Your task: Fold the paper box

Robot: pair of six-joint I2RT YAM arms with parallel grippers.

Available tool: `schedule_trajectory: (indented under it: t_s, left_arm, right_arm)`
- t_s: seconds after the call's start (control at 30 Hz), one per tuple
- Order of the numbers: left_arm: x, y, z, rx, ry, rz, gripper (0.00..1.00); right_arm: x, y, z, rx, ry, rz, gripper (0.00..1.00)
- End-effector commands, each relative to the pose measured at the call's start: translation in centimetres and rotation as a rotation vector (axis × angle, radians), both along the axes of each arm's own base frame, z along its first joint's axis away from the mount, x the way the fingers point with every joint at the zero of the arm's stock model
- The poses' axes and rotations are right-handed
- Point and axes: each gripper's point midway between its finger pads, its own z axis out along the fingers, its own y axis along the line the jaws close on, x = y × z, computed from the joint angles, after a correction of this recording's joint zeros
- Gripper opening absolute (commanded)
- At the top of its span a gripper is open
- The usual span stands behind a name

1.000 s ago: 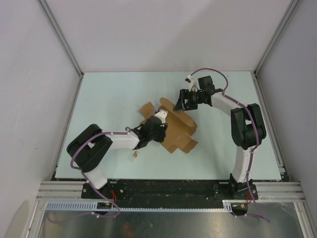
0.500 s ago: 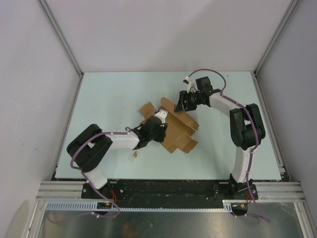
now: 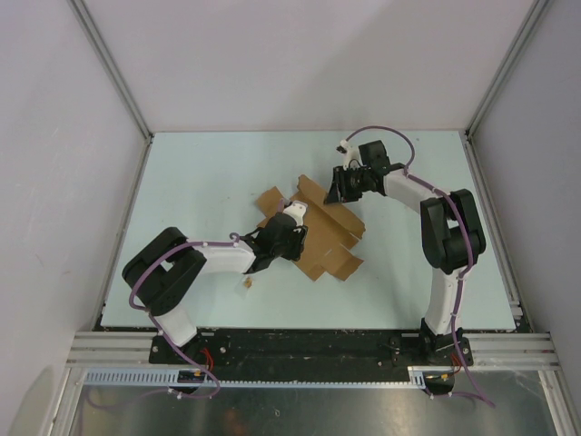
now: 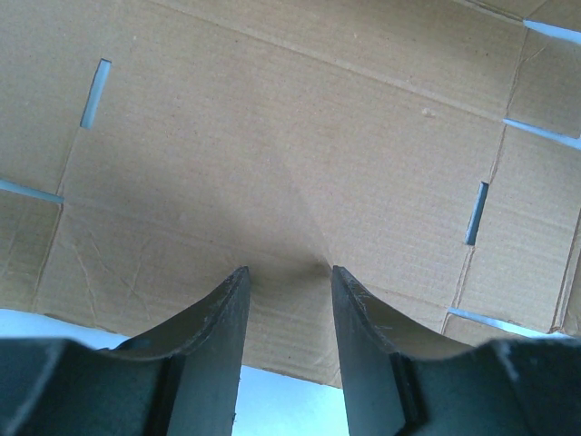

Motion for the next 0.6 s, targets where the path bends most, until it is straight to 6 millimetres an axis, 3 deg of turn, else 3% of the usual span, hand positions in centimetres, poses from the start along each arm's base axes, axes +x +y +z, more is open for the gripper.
schedule_trajectory:
  t_s: [0.0, 0.4, 0.57]
  left_arm:
    - [-2.07, 0.99, -2.61, 0.042, 0.096, -0.019, 0.46]
    - [-2.17, 1.06, -2.71, 0.043, 0.098, -0.02, 0.46]
    - [-2.13, 1.1, -2.71, 0.045, 0.097, -0.018, 0.46]
  right_arm:
    - [-0.03, 0.05, -0.79, -0.03, 0.008, 0.007, 0.29]
    - [-0.01, 0.06, -0.72, -0.03, 0.007, 0.008, 0.1]
    - [0.08, -0.01, -0.63, -0.031, 0.007, 0.005, 0.07]
